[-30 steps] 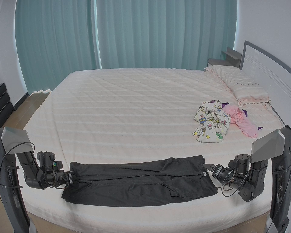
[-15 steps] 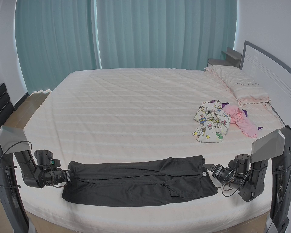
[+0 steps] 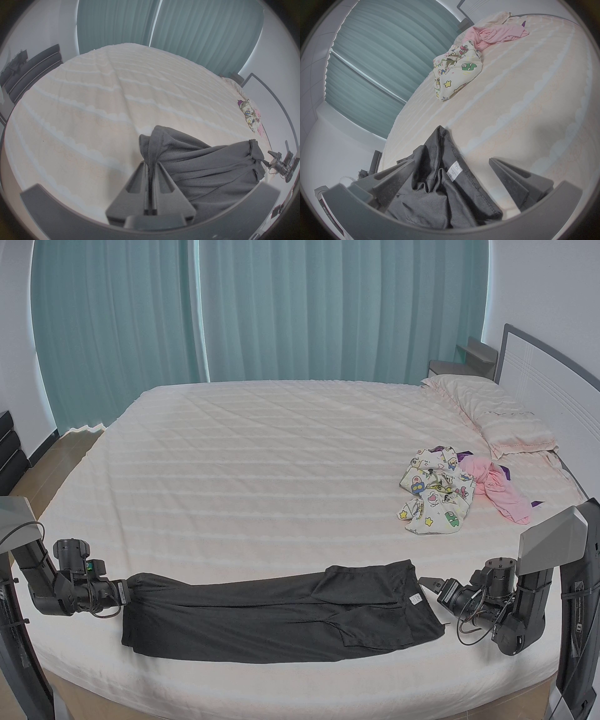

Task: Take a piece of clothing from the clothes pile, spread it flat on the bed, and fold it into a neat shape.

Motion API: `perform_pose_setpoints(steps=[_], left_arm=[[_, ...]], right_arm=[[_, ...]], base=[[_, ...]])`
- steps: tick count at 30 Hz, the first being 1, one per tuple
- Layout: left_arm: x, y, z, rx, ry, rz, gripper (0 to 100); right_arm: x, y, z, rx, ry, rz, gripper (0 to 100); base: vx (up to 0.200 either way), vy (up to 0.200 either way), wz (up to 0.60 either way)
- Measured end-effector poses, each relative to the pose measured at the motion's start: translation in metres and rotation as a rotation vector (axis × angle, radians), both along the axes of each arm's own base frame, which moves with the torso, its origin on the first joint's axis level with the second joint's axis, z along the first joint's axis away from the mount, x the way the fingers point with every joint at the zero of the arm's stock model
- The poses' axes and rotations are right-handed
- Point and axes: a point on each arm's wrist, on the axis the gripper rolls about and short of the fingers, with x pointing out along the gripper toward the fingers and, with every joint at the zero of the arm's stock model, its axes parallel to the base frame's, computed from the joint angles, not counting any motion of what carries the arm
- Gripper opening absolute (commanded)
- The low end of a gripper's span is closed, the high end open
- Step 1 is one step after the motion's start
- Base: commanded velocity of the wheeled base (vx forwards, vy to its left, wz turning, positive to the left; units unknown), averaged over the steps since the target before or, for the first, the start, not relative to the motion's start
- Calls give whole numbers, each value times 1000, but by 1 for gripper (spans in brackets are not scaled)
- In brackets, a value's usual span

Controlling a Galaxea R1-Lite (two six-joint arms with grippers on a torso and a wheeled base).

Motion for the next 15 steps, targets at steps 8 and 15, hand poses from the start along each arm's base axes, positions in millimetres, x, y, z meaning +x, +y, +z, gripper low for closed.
perform_pose_setpoints(steps=[8, 15], left_arm=[[0, 18, 7, -6, -1, 50, 0], [-6, 51, 17, -85, 21, 101, 0]], right_arm=[[0, 0, 0, 0, 1, 0, 100], [0, 0, 0, 0, 1, 0, 100]], base=[[0, 0, 0], [0, 0, 0]])
